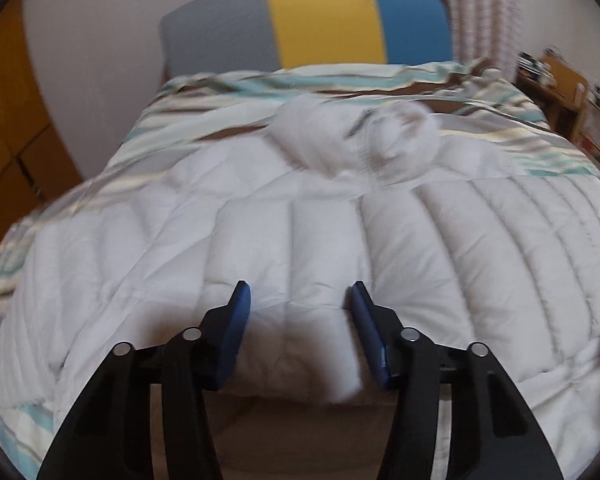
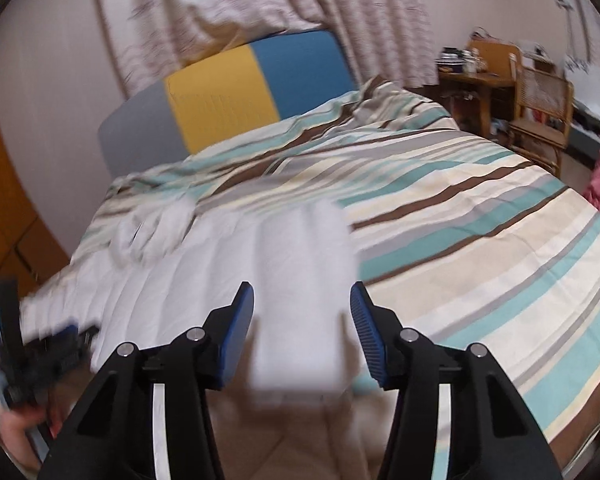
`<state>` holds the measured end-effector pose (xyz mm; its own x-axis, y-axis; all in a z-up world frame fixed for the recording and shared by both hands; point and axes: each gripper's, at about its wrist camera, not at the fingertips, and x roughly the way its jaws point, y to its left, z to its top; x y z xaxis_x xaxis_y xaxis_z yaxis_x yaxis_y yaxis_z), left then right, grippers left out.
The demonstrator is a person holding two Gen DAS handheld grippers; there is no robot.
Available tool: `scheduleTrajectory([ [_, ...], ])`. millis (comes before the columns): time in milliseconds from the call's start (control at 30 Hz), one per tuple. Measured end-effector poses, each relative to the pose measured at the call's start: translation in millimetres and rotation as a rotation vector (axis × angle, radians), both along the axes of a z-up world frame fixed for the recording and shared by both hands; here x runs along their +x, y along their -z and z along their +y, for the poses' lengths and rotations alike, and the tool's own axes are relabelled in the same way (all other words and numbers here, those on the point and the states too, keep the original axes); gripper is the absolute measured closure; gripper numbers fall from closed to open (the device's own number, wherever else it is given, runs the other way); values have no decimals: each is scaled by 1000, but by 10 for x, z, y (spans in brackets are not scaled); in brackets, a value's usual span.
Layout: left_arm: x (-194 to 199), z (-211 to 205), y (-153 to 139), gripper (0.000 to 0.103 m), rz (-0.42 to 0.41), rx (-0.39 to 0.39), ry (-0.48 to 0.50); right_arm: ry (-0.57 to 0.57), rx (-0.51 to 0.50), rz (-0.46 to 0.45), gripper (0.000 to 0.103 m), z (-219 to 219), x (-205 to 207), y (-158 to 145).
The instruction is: Fold large clothes
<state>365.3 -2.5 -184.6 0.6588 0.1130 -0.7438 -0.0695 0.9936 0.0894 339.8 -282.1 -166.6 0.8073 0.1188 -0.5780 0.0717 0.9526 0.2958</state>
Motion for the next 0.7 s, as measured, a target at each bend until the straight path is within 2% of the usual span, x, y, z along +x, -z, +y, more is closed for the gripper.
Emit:
scheduleTrajectory([
  [100,-72,163,58,51,-17,-86,-5,0,39,0,61,2,198,-18],
  [133,-79,173,67,51,-20,-94,-1,-9,43,1,68,26,273,-19],
  [200,-73,152,80,50,-25,-89,0,-34,38,19,74,114,501,24],
  [267,-67,140,98,50,-24,-79,1,-39,31,43,76,161,670,99],
  [400,-32,135,104,49,-25,-83,4,4,-27,114,86,131,954,345],
  [567,-11,90,145,48,-15,-70,15,23,-48,199,89,51,1120,647],
  [700,-4,66,170,48,-12,-62,16,17,-81,216,89,79,1226,735],
])
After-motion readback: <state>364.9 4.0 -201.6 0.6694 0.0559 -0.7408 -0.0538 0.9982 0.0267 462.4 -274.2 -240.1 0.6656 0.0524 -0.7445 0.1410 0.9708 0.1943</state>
